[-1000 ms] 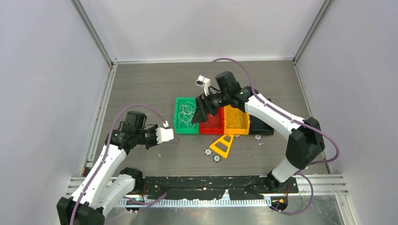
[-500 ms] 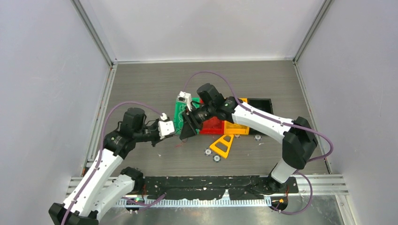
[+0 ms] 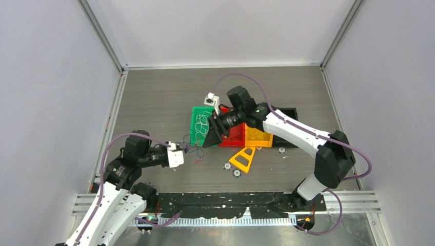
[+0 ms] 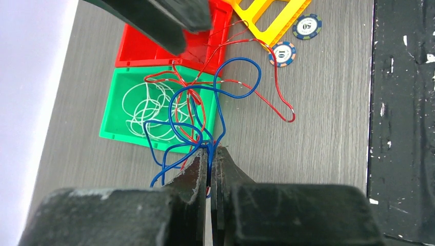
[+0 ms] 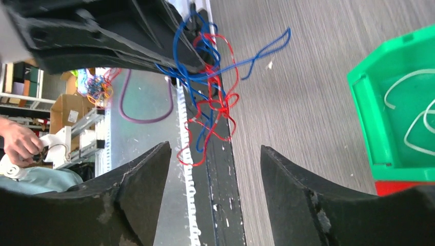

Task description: Untangle the cables

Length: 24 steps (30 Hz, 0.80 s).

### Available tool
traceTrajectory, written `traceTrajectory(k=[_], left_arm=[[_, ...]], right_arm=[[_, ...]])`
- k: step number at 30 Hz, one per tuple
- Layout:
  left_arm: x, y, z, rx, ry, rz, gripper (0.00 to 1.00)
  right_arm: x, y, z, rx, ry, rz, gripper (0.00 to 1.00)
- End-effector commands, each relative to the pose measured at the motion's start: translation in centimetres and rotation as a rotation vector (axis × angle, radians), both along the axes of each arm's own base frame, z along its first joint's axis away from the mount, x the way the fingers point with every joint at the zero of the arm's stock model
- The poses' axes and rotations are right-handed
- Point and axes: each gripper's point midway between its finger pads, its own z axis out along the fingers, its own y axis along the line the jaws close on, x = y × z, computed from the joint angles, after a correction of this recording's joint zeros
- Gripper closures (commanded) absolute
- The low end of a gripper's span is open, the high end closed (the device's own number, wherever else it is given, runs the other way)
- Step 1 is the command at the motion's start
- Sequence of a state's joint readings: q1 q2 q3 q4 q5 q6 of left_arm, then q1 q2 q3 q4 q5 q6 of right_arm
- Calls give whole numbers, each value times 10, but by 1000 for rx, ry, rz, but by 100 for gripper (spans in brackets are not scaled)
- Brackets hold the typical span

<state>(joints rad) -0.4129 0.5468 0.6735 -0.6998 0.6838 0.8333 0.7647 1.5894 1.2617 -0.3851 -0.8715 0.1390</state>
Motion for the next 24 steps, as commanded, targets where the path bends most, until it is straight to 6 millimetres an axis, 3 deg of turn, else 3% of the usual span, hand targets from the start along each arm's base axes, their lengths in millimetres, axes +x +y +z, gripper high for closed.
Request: traceTrajectory(k=[1, 4, 6, 14, 17, 18, 21, 22, 24], left_arm=[[3, -7, 13, -11, -114, -68, 100], [5, -8, 15, -13, -123, -68, 100], [4, -10, 18, -21, -126, -76, 100], [6, -10, 20, -17, -165, -70, 100], [10, -8, 19, -11, -174, -51, 100], [11, -7, 19, -10, -176, -44, 100], [11, -6, 16, -3, -182, -36, 100], [12, -5, 14, 0, -183, -34, 97], [12, -3, 11, 8, -179, -23, 81]], right_arm=[[-7, 7, 48, 165, 44, 25, 27], [-6, 15, 52, 202, 109, 15, 19], [-3, 19, 48, 196, 126, 3, 20], [8, 38, 31, 185, 207, -15, 41], [2, 42, 31, 195, 217, 2, 58], [1, 41, 32, 197, 218, 5, 69], [-3, 40, 36, 215, 204, 14, 90], [-4, 39, 38, 220, 195, 19, 93], [-6, 36, 43, 232, 182, 26, 94]])
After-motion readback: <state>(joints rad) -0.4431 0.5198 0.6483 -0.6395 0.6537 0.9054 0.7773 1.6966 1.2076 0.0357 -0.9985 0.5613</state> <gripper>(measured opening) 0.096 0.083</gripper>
